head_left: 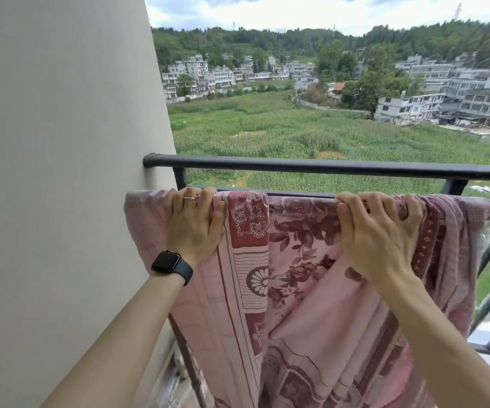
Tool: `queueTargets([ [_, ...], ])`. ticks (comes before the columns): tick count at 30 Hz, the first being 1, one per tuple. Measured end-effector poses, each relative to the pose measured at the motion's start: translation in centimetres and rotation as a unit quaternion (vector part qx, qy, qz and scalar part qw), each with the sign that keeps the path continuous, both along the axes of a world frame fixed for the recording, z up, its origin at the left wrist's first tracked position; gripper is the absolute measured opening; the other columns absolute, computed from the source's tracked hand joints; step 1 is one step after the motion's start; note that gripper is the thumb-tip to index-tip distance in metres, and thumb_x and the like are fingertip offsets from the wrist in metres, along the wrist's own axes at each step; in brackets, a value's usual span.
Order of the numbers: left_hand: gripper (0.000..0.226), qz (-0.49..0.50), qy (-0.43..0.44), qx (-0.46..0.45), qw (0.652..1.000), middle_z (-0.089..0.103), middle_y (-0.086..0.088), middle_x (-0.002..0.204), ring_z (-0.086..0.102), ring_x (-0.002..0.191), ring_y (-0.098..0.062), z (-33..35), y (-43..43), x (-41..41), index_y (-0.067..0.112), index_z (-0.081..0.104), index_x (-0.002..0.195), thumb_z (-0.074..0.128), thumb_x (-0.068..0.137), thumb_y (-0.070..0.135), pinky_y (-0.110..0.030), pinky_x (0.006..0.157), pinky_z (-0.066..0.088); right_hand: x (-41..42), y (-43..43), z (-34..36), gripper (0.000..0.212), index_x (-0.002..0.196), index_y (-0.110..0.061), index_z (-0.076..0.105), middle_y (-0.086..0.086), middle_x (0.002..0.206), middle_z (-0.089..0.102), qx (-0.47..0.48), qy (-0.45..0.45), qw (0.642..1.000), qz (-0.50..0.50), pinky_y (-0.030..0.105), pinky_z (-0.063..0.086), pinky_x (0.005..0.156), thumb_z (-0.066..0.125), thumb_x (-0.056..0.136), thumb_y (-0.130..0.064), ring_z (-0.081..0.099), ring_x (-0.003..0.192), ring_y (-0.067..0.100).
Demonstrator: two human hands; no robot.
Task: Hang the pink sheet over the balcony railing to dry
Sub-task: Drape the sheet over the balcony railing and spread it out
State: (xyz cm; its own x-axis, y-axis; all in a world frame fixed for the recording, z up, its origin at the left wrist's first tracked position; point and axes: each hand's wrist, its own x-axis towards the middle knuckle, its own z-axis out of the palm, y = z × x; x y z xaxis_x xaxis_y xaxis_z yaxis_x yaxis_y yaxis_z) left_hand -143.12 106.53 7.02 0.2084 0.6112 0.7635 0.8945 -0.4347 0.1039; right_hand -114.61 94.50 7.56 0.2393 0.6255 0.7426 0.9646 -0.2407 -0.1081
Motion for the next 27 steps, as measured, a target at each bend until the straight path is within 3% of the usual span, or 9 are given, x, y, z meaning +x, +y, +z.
queueTargets([
  [3, 0.043, 0.015, -0.011, -0.004, 1.000, 0.051, -0.004, 0.103, 0.044, 0.103, -0.029, 0.0, 0.1, 0.1, 0.018, 0.053, 0.104, 0.019, 0.102, 0.044, -0.049, 0.108, 0.025, -2.5, 1.0, 1.1, 0.030, 0.111, -0.030, 0.059, -0.003, 0.112, 0.061, -0.008, 0.073, 0.997, -0.013, 0.056, 0.007, 0.115, 0.032, 0.100, -0.039, 0.050, 0.114, 0.021],
  [5, 0.043, 0.020, -0.017, 0.003, 1.000, 0.051, -0.004, 0.103, 0.044, 0.103, -0.029, -0.1, 0.2, -0.1, 0.018, 0.052, 0.104, 0.018, 0.101, 0.045, -0.049, 0.108, 0.026, -5.4, 2.3, 1.6, 0.033, 0.118, -0.028, 0.059, -0.004, 0.119, 0.062, -0.003, 0.067, 0.997, 0.030, 0.054, 0.005, 0.117, 0.037, 0.099, -0.041, 0.051, 0.120, 0.019],
  [9, 0.049, 0.004, 0.009, -0.008, 1.000, 0.053, -0.002, 0.104, 0.044, 0.102, -0.026, 0.1, 0.3, -0.9, 0.020, 0.054, 0.110, 0.014, 0.101, 0.048, -0.049, 0.104, 0.029, -9.7, 4.4, 1.4, 0.042, 0.111, -0.025, 0.065, -0.006, 0.112, 0.068, -0.050, 0.026, 0.994, 0.093, 0.048, 0.019, 0.112, 0.028, 0.105, -0.045, 0.056, 0.112, 0.021],
  [13, 0.048, 0.017, 0.020, -0.006, 1.000, 0.056, -0.004, 0.104, 0.045, 0.100, -0.027, 0.1, 0.4, -1.0, 0.021, 0.056, 0.112, 0.018, 0.100, 0.047, -0.049, 0.101, 0.032, -6.2, 3.5, 0.9, 0.042, 0.102, -0.025, 0.064, -0.005, 0.096, 0.068, -0.014, -0.023, 0.997, 0.073, 0.042, 0.032, 0.095, 0.027, 0.107, -0.045, 0.057, 0.092, 0.023],
  [19, 0.039, 0.015, 0.027, 0.008, 1.000, 0.054, -0.003, 0.101, 0.044, 0.097, -0.026, 0.1, 0.3, -0.5, 0.020, 0.055, 0.111, 0.025, 0.100, 0.043, -0.050, 0.097, 0.036, 1.2, 0.0, 0.6, 0.039, 0.099, -0.020, 0.064, -0.003, 0.095, 0.068, 0.028, 0.014, 0.999, 0.031, 0.045, 0.026, 0.113, 0.029, 0.106, -0.037, 0.058, 0.099, 0.023],
  [23, 0.033, 0.032, -0.011, 0.007, 0.999, 0.052, -0.002, 0.098, 0.043, 0.097, -0.026, 0.0, 0.2, -0.1, 0.021, 0.050, 0.103, 0.024, 0.100, 0.041, -0.050, 0.100, 0.033, -3.3, 1.3, 2.2, 0.037, 0.119, -0.023, 0.064, -0.003, 0.116, 0.069, 0.038, 0.082, 0.995, 0.043, 0.048, 0.014, 0.119, 0.038, 0.099, -0.041, 0.056, 0.116, 0.020],
  [27, 0.033, 0.018, 0.007, 0.022, 1.000, 0.051, 0.001, 0.097, 0.040, 0.095, -0.021, 0.0, 0.3, -0.7, 0.023, 0.050, 0.103, 0.023, 0.101, 0.041, -0.047, 0.099, 0.032, -8.6, 3.6, 2.0, 0.041, 0.120, -0.028, 0.064, -0.005, 0.114, 0.069, -0.030, 0.041, 0.992, 0.112, 0.048, 0.022, 0.113, 0.032, 0.104, -0.048, 0.059, 0.110, 0.020],
])
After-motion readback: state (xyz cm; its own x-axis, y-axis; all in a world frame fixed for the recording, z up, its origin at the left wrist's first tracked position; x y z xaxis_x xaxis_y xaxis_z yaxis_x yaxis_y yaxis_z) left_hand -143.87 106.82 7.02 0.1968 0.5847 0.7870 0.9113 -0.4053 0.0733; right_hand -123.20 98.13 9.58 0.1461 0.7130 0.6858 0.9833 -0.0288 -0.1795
